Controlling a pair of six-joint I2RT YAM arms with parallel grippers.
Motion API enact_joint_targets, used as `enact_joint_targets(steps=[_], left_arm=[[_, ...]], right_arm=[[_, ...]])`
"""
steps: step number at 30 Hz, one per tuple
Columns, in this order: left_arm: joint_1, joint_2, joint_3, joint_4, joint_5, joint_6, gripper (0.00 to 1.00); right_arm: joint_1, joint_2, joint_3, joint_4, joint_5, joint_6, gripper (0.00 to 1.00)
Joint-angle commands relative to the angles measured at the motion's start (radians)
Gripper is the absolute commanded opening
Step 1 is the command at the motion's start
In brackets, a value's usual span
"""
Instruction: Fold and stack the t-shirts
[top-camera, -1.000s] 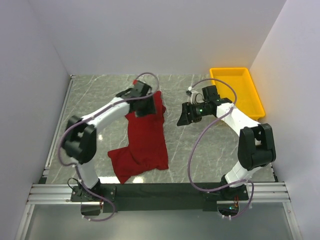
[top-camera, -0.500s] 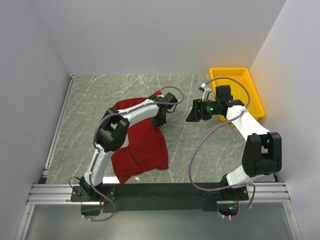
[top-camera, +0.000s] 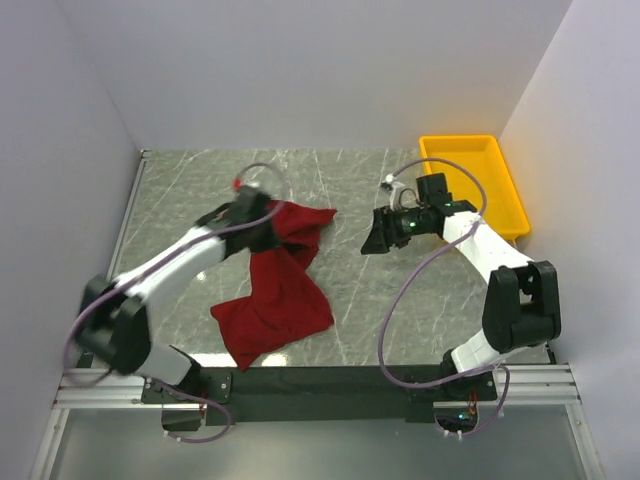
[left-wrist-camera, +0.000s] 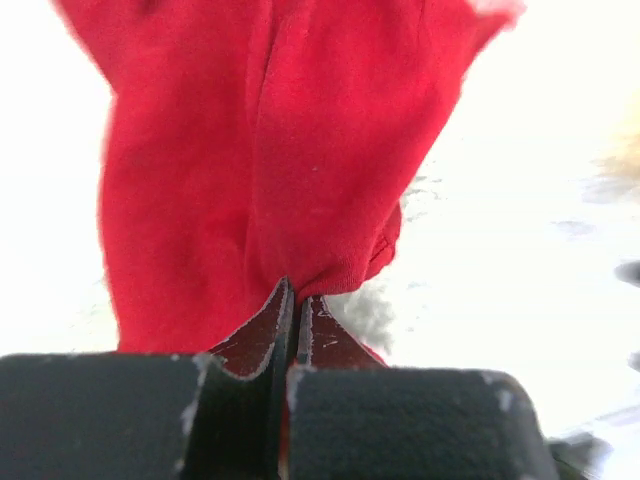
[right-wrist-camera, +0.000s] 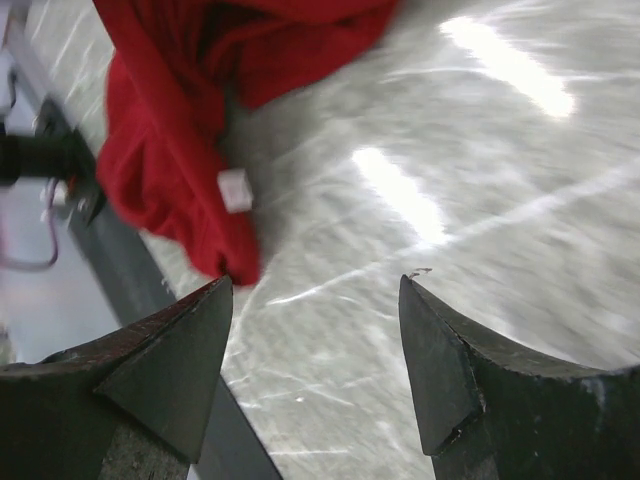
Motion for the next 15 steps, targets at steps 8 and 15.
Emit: enact_joint_targets(steps=[8,15], left_arm=[[0.254,-0.350,-0.454,0.380,0.556,-0.032,0.05],[0.291,-0.345,-0.434,0.349,0.637,0.038,0.15]], right_arm=[[0.205,0.189,0.149,0.037,-0.151,0.020,0.73],[0.285,0.386,0.322,0.151,-0.118,0.286,0.73]])
